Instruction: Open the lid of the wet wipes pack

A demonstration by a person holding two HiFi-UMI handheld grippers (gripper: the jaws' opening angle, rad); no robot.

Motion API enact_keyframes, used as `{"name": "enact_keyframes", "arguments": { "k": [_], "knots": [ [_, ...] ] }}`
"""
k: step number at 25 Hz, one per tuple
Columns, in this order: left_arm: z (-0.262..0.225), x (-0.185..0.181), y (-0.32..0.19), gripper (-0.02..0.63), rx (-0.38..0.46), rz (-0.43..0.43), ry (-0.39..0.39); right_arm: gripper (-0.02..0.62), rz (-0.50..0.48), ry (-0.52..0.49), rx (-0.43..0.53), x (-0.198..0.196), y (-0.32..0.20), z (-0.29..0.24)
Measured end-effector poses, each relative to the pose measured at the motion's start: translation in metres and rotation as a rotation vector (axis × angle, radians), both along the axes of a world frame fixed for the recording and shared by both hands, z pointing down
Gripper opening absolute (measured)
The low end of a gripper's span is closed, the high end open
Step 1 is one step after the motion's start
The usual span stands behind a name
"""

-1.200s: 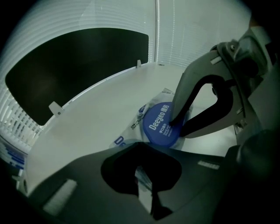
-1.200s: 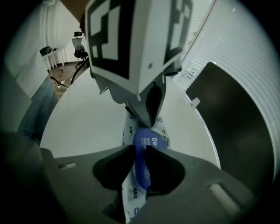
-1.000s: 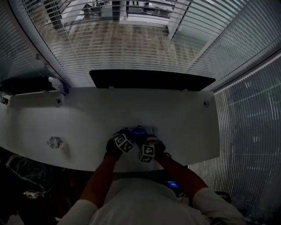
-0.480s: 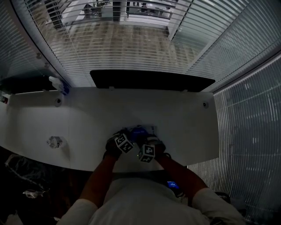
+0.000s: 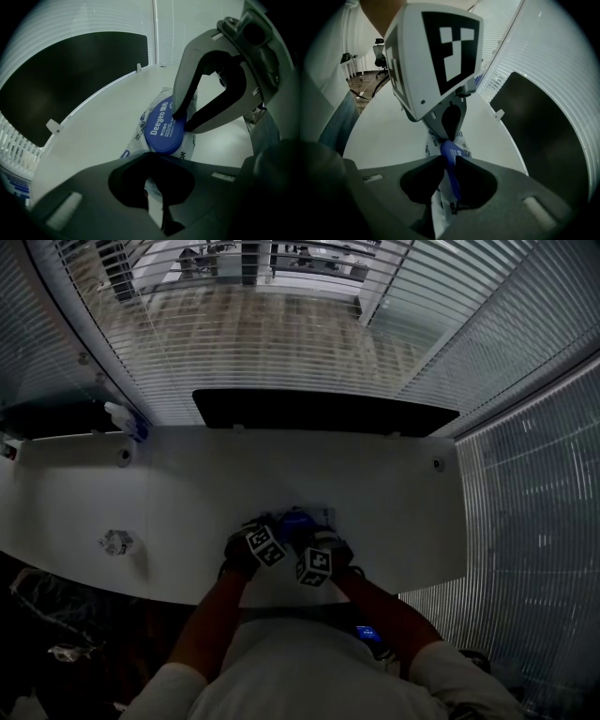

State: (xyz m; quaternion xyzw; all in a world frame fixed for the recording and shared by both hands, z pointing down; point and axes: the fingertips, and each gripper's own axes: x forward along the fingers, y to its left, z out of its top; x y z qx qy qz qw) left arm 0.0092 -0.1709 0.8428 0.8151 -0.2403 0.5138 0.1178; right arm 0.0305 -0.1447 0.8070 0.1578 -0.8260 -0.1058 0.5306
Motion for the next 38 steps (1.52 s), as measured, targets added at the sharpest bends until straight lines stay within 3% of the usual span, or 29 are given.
{"name": "enact_keyframes", "arguments": {
  "k": [13, 17, 29, 38],
  "knots": [
    [0.002, 0.001, 0.002, -0.012, 0.001, 0.054, -0.017, 0.078, 0.087, -0.082, -0.025, -0.002, -0.011, -0.016],
    [0.003, 0.001, 0.003, -0.011, 0.016, 0.091, -0.046, 0.062, 0.139, -0.135, 0.018, -0.005, -0.033, -0.036],
    [0.002, 0.002, 0.004, -0.011, -0.002, 0.077, -0.031, 0.049, 0.107, -0.068, 0.106, 0.001, -0.087, -0.048],
    [0.001, 0.004, 0.005, -0.011, -0.006, 0.074, -0.02, 0.041, 0.066, 0.024, 0.101, 0.009, -0.12, -0.024]
  ]
}}
